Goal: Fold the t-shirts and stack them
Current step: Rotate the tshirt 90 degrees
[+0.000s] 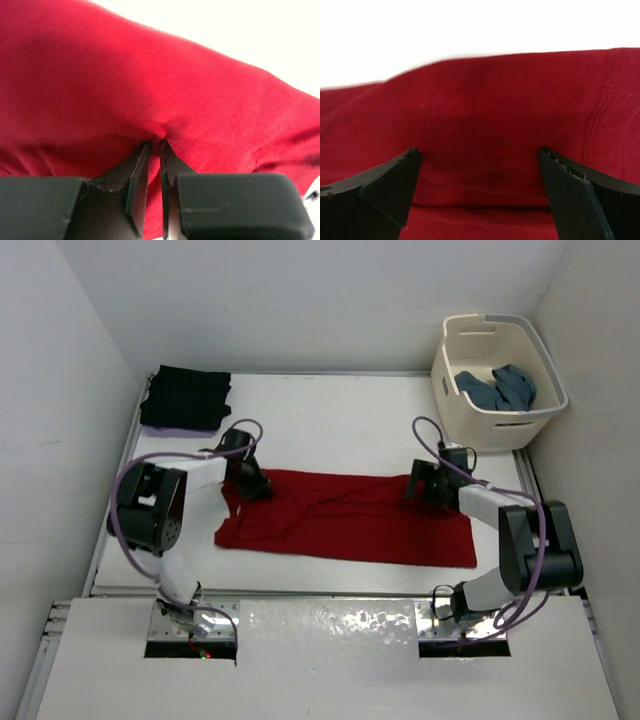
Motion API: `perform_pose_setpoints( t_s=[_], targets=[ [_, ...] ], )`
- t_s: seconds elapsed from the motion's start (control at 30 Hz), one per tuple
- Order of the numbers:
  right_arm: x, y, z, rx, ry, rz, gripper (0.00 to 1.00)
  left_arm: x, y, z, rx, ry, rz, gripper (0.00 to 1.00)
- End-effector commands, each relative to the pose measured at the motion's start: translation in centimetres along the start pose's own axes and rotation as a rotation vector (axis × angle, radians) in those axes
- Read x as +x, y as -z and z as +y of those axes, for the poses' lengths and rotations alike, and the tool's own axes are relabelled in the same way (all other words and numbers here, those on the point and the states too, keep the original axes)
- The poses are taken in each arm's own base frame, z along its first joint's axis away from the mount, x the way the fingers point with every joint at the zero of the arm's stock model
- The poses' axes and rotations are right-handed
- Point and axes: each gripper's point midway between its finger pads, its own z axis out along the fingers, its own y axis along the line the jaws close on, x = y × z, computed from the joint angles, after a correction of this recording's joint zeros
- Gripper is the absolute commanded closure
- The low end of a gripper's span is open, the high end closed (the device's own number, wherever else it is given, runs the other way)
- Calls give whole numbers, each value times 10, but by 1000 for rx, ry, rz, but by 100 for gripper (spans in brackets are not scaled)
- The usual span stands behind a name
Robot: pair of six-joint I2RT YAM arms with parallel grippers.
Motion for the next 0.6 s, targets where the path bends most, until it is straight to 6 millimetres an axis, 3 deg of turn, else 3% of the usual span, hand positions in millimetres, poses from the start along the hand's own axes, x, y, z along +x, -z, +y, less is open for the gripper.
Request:
perform_pose_setpoints(
  t_s=[0.0,0.03,0.07,0.1,0.13,0.17,0.2,0.23,0.27,0.3,0.33,0.37,0.4,0.43,0.5,0.57],
  targets=[
    [62,15,-23,47,-64,147,1,-43,-35,25,-184,-60,-94,87],
    [73,18,-22,32,-82,152,1,-51,-39,20,-191,-70,-86,86],
    [78,21,-14,-7,-85,160,1,-84,-37,-10,-146,-88,-140,86],
    [84,28,-14,-9,-89,159,1,-91,-59,-6,-184,-94,-120,86],
    [87,31,-14,-6,-85,159,1,-123,-57,-37,-134,-105,-173,87],
    [91,34,-8,-29,-60,164,1,-127,-83,-32,-154,-111,-147,87],
    [99,40,-4,-49,-43,182,1,-138,-93,-41,-143,-116,-157,87],
    [105,44,0,-58,-31,201,1,-165,-91,-81,-33,-139,-193,87],
    [123,50,7,-72,3,250,1,-163,-121,-75,-44,-144,-151,87],
    [127,55,14,-94,22,253,1,-170,-130,-83,-29,-146,-148,88],
    [135,59,21,-118,39,270,1,-194,-121,-120,63,-170,-192,88],
    [150,65,36,-176,79,306,1,-191,-146,-117,64,-170,-170,88],
    [162,70,45,-210,65,334,1,-202,-148,-131,103,-172,-203,88],
    [170,74,54,-246,73,354,1,-215,-142,-158,198,-190,-237,87],
    [188,87,74,-314,158,406,1,-228,-149,-186,333,-168,-304,79],
    [205,106,95,-375,306,459,1,-227,-158,-205,433,-119,-305,80]
  ],
)
